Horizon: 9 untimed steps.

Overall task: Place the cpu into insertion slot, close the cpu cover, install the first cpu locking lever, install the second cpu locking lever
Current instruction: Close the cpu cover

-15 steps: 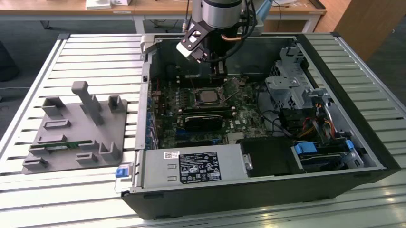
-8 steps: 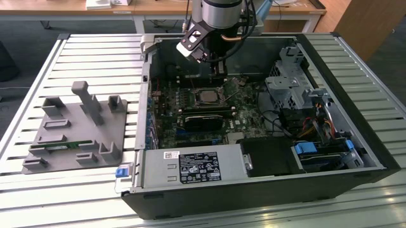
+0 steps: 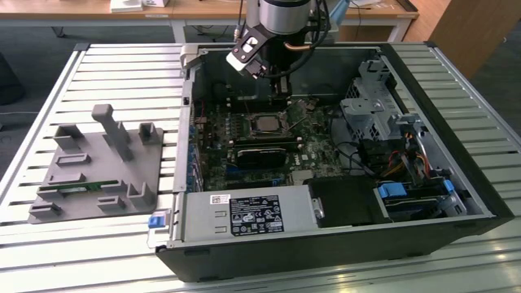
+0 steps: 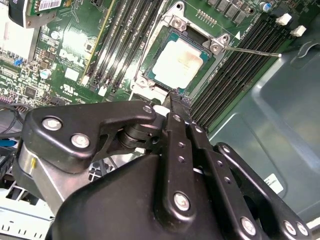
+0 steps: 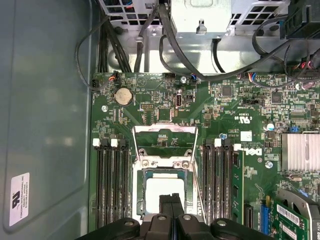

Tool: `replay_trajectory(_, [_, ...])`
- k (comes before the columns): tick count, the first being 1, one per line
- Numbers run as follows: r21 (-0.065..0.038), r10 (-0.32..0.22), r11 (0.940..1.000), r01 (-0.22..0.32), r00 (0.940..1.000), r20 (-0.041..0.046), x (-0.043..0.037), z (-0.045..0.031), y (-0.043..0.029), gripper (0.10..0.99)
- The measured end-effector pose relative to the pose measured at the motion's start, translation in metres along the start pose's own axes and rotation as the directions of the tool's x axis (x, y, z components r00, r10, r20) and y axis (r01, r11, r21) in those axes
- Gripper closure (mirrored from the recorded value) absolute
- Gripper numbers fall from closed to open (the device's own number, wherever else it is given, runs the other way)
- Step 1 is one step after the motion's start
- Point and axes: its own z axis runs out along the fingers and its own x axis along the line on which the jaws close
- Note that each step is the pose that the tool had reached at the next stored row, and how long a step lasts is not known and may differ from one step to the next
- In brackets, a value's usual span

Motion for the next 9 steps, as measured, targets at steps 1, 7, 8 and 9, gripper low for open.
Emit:
replay_trajectory(1, [0.000,0.000,1.0000,0.000,1.0000,0.0000,0.0000,0.0000,0.0000,0.980])
replay_trajectory(7, [0.000,0.000,1.0000,0.000,1.0000,0.0001,0.0001,0.0002,0.0054,0.980])
replay_trajectory(8, [0.000,0.000,1.0000,0.000,1.0000,0.0000,0.0001,0.0003,0.0074,0.980])
replay_trajectory(9, [0.000,0.000,1.0000,0.000,1.0000,-0.0001,0.0001,0.0005,0.0092,0.980])
